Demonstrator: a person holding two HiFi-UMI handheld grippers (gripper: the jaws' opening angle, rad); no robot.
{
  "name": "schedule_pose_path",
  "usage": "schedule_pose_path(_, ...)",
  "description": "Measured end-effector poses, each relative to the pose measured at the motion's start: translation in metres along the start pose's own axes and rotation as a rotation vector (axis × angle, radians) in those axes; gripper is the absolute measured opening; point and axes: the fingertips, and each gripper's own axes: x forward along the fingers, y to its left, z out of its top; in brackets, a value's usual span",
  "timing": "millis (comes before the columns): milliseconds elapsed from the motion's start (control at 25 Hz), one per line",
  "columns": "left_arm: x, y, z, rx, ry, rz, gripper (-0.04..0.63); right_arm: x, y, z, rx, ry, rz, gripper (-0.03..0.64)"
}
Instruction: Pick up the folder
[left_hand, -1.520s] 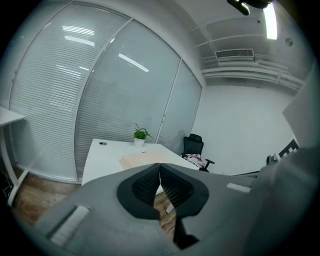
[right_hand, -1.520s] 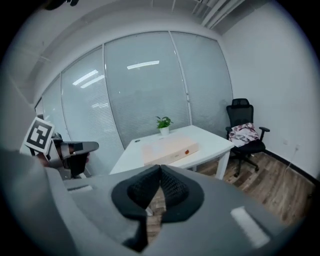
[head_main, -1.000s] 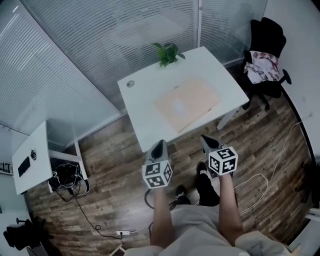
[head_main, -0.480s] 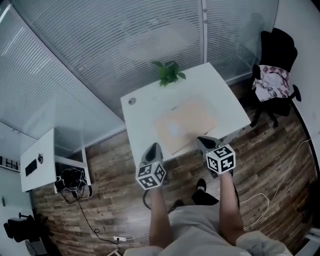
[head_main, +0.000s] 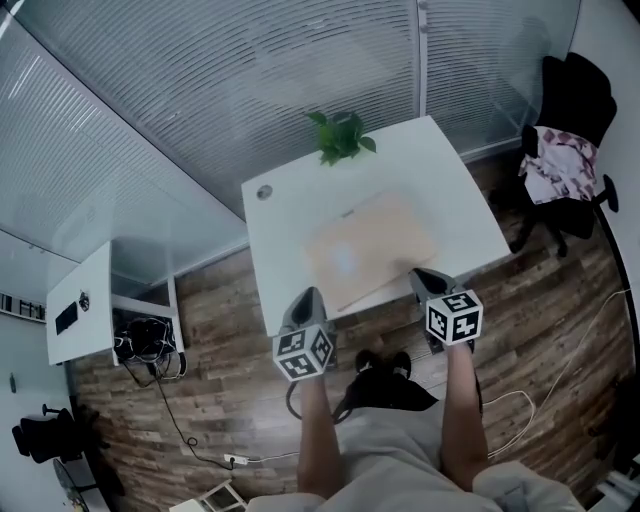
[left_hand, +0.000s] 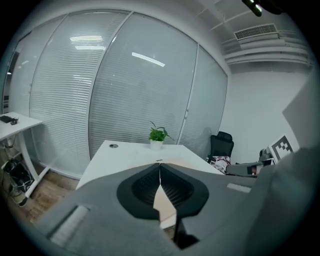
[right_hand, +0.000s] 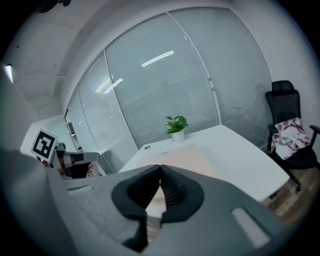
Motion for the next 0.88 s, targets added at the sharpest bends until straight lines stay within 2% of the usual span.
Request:
schedule_pose_path(200, 0.014, 0.015, -0.004, -0.01, 0.024, 0.016, 0.009, 0.023, -0.003, 0.006, 0.038, 0.0, 0.014, 0.002)
schedule_pose_path(440, 0.041, 0.037, 0.018, -0.039, -0.004, 0.016, 0.009, 0.05, -0.013, 0.031, 0.024, 0.004, -0.022, 0.002)
schedule_pose_path(760, 0.087, 0.069, 0.038, -0.06, -0.009, -0.016, 0.009, 0.104, -0.011, 0.062, -0.038, 0.011, -0.032, 0.002)
schedule_pose_path(880, 0.098, 0.08, 0.038, -0.07, -0.011, -0.053, 0.01, 0.123, -0.005, 0.069, -0.076, 0.025, 0.001, 0.002)
